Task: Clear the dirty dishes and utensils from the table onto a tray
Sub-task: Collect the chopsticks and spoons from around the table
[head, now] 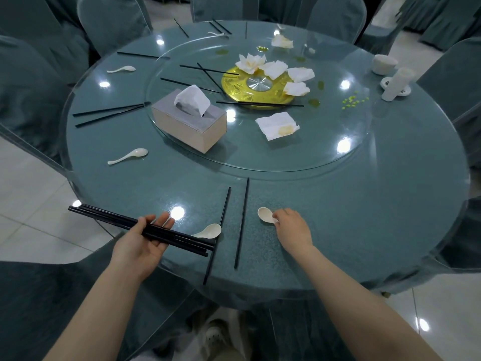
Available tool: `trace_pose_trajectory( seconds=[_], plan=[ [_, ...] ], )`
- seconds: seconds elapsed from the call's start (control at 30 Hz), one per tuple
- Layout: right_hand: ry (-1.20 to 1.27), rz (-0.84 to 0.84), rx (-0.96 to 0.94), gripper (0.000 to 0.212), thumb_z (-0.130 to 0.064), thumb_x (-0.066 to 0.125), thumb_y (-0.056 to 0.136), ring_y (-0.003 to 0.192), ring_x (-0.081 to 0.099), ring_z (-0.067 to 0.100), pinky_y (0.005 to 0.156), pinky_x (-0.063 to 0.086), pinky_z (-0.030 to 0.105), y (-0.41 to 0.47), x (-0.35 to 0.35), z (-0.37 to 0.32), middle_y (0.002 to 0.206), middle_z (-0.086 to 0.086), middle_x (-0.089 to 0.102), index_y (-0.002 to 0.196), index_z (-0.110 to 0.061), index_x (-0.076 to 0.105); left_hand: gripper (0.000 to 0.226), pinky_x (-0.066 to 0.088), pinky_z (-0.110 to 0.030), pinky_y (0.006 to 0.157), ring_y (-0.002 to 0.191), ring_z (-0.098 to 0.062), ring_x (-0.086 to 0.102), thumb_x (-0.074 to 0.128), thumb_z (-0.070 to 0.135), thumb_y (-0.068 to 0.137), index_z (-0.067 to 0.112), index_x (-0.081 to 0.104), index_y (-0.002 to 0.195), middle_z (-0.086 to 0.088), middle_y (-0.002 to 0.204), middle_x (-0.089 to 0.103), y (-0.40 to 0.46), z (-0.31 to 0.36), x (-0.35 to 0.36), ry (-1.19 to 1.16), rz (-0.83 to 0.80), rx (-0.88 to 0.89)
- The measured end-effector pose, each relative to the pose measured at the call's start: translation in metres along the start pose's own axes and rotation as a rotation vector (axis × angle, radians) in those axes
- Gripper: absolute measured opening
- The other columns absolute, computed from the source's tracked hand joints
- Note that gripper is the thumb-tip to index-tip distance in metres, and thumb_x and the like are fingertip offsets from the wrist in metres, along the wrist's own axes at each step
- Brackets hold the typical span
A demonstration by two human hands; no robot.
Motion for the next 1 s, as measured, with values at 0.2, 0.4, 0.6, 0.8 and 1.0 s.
trace_pose_trajectory(
  seconds=[0.2, 0.4, 0.6, 0.8, 1.0],
  plan=[
    [0.054, -0.066, 0.075, 0.022, -0.015, 0.056, 0.093, 0.106, 0.051, 0.028, 0.085, 0.041, 0.033, 0.0, -0.001, -0.005, 0.112, 0.01, 0.056, 0.113, -0.01, 0.06, 0.029, 0.052, -0.036, 0.071, 0.086, -0.023, 0.071, 0.033, 0.033, 0.104, 0.015, 0.052, 0.091, -0.006, 0.085, 0.076, -0.002, -0.003, 0.0, 0.0, 0.004, -0.009],
    [0.401, -0.192, 0.176, 0.014, -0.007, 0.046, 0.09, 0.081, 0.051, 0.025, 0.066, 0.038, 0.032, -0.004, 0.004, -0.057, 0.098, 0.008, 0.053, 0.104, -0.01, 0.046, 0.029, 0.051, -0.037, 0.075, 0.089, -0.024, 0.069, 0.034, 0.031, 0.104, 0.015, 0.052, 0.089, -0.009, 0.088, 0.075, -0.006, 0.003, -0.014, -0.038, 0.046, 0.003],
    [0.366, -0.414, 0.094, 0.028, -0.031, 0.063, 0.083, 0.057, 0.046, 0.013, 0.044, 0.029, 0.025, -0.011, 0.023, -0.126, 0.066, -0.001, 0.047, 0.07, -0.014, 0.044, 0.028, 0.05, -0.036, 0.071, 0.09, -0.024, 0.066, 0.036, 0.029, 0.104, 0.016, 0.051, 0.084, -0.008, 0.097, 0.069, -0.013, 0.009, -0.035, -0.081, 0.115, -0.001],
    [0.255, -0.268, 0.124, 0.015, -0.016, 0.049, 0.091, 0.086, 0.06, 0.032, 0.063, 0.037, 0.028, 0.013, 0.019, -0.159, 0.096, 0.016, 0.062, 0.097, -0.005, 0.057, 0.031, 0.049, -0.038, 0.078, 0.088, -0.024, 0.065, 0.035, 0.03, 0.104, 0.013, 0.054, 0.085, -0.008, 0.086, 0.071, -0.023, 0.011, -0.049, -0.125, 0.156, -0.018],
    [0.145, -0.247, -0.027, 0.016, -0.015, 0.043, 0.094, 0.091, 0.06, 0.031, 0.065, 0.038, 0.031, 0.035, 0.021, -0.196, 0.105, 0.011, 0.064, 0.101, -0.011, 0.057, 0.031, 0.049, -0.038, 0.075, 0.088, -0.025, 0.065, 0.035, 0.029, 0.104, 0.013, 0.053, 0.084, -0.01, 0.08, 0.073, -0.032, 0.018, -0.06, -0.145, 0.199, 0.013]
  ],
)
Point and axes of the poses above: each hand's wrist, its own y-axis towards the middle knuckle, its own x-axis out of the palm, z = x × y, the point moved 3 cm from there along y, towards the middle knuckle
